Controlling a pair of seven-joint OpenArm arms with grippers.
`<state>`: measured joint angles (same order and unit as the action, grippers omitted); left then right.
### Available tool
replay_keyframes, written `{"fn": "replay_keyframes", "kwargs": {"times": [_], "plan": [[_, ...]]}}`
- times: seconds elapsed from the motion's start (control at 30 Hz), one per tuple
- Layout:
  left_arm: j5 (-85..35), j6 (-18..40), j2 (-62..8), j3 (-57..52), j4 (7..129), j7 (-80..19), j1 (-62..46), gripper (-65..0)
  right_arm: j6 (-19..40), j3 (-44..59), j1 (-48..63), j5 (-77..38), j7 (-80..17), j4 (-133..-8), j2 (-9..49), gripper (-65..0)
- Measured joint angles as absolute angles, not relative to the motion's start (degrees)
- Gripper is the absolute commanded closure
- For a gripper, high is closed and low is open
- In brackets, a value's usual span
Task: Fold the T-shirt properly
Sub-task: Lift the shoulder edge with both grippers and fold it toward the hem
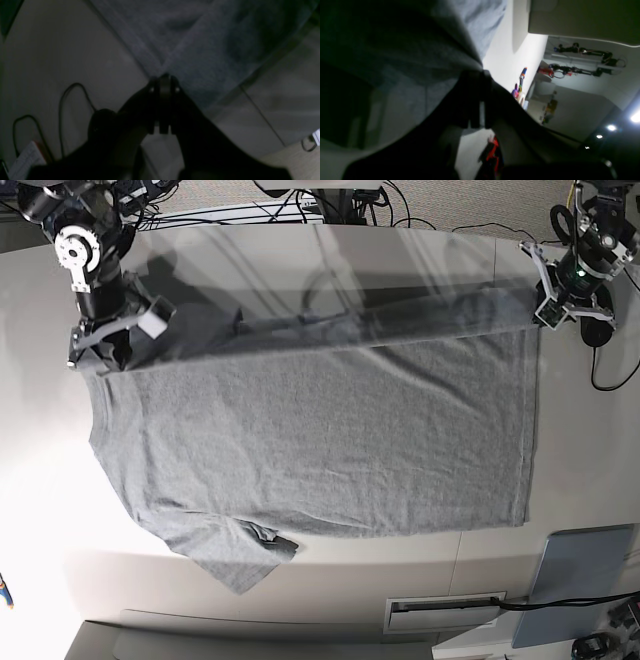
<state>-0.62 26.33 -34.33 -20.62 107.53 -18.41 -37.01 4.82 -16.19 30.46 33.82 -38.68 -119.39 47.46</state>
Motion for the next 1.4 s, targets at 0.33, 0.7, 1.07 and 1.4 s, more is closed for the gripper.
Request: {"fn": "replay_keyframes", "kwargs": {"times": [0.33, 0.7, 1.07, 1.4], "plan": [[-2.9, 26.1, -34.3, -20.6, 106.8, -18.4, -32.6, 0.0, 4.7, -21.1, 22.0, 31.4, -37.4, -114.1, 47.4, 0.0], [-3.5, 26.1, -34.3, -20.6, 106.8, -18.3, -32.5, 0.0, 4.7, -24.9, 16.0, 30.5, -36.4, -105.7, 43.0, 0.0], [-3.7, 26.1, -34.3, -20.6, 106.8, -16.8, -32.3, 0.0, 4.7, -24.9, 13.4, 30.0, -35.5, -101.6, 40.5, 0.0], [-3.8, 26.0, -31.9, -20.6, 105.7, -16.8, -28.0, 0.0, 4.5, -24.9, 11.6, 30.0, -36.0, -101.6, 39.9, 0.0]]}}
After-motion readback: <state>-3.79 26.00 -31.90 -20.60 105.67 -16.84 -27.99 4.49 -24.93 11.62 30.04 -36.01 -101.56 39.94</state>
